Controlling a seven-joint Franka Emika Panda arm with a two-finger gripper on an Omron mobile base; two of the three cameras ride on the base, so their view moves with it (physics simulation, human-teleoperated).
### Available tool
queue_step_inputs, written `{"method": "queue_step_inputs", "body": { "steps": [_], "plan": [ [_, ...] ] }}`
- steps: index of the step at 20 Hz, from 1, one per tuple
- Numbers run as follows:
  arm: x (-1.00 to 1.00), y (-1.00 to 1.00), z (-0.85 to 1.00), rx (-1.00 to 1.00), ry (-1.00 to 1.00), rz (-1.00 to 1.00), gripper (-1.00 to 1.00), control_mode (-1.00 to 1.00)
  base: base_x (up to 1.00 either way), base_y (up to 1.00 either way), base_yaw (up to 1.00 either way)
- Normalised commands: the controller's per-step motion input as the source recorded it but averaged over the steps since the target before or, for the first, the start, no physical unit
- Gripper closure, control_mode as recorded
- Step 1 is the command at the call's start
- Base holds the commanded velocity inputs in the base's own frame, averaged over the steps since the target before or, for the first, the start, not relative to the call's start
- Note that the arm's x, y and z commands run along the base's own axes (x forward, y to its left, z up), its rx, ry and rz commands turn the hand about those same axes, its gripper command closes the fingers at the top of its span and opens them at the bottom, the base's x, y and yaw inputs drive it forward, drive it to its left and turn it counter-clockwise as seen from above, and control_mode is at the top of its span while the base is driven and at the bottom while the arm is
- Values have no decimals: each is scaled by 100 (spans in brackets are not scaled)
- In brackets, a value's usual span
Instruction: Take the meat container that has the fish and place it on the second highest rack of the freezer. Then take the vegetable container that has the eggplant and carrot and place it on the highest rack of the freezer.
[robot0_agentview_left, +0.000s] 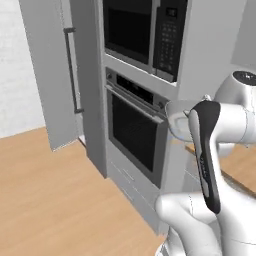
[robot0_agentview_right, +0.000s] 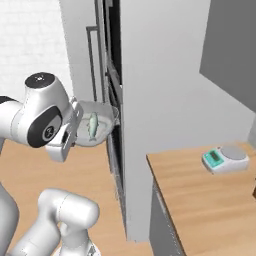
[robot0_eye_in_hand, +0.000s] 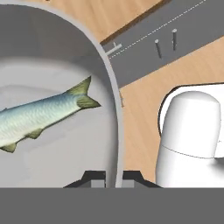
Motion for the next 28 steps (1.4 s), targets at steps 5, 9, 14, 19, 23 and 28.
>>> {"method": "queue_step_inputs", "body": {
  "steps": [5, 9, 14, 19, 23, 28],
  "plan": [
    [0, 0, 0, 0, 0, 0, 100, 100, 0, 63, 65],
    [0, 0, 0, 0, 0, 0, 100, 100, 29, 50, 43],
    [0, 0, 0, 0, 0, 0, 100, 100, 52, 4, 1],
    [0, 0, 0, 0, 0, 0, 100, 100, 68, 3, -4],
    [0, 0, 0, 0, 0, 0, 100, 100, 75, 11, -4],
    [0, 0, 0, 0, 0, 0, 100, 100, 77, 16, -1]
  ]
}}
